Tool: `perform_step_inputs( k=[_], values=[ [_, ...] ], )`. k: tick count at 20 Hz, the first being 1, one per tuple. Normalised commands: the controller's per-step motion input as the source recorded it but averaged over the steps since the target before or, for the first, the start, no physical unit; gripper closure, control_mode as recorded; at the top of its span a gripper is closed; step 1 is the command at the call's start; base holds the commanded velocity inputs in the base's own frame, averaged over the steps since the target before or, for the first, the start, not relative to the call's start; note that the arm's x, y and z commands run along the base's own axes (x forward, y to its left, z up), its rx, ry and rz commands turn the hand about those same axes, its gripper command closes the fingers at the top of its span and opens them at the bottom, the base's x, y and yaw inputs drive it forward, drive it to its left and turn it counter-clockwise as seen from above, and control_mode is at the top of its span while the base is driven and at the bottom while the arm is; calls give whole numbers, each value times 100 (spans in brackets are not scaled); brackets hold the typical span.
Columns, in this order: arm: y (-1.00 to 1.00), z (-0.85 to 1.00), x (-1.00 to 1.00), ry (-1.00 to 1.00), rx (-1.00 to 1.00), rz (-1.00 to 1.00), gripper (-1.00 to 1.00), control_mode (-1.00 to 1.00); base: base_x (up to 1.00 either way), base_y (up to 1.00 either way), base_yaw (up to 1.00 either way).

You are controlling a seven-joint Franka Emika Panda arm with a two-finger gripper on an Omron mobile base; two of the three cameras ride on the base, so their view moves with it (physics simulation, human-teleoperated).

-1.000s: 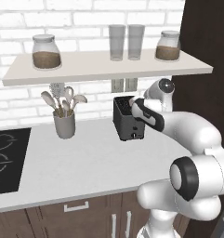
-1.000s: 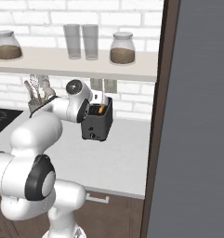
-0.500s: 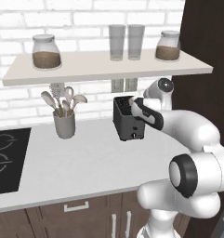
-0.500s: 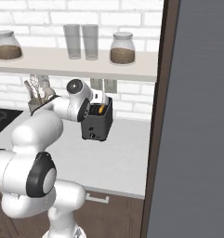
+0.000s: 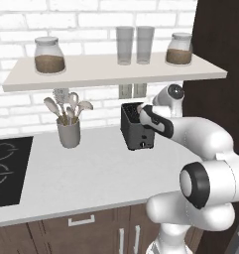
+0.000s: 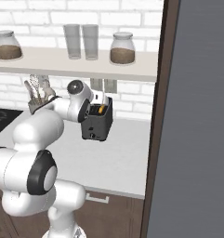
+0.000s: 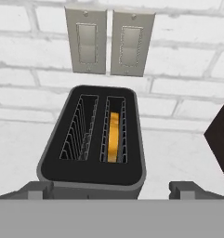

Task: Start the toaster. Once the lever pops up, take the bread to the plate on the dining counter.

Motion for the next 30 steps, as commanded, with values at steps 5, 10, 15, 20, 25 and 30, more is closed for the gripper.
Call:
perform_step_inputs(
  k=[5,10,15,20,25,30],
  values=[
    [0,-8,2,0,0,0,-100,-100,0,0,0],
    [0,-8,3,0,0,0,-100,-100,0,0,0],
    [0,-11,5,0,0,0,-100,-100,0,0,0],
    [0,-7,5,0,0,0,-100,-100,0,0,0],
    [0,0,7,0,0,0,-100,-100,0,0,0],
    [0,0,0,0,0,0,-100,-100,0,0,0]
  ],
)
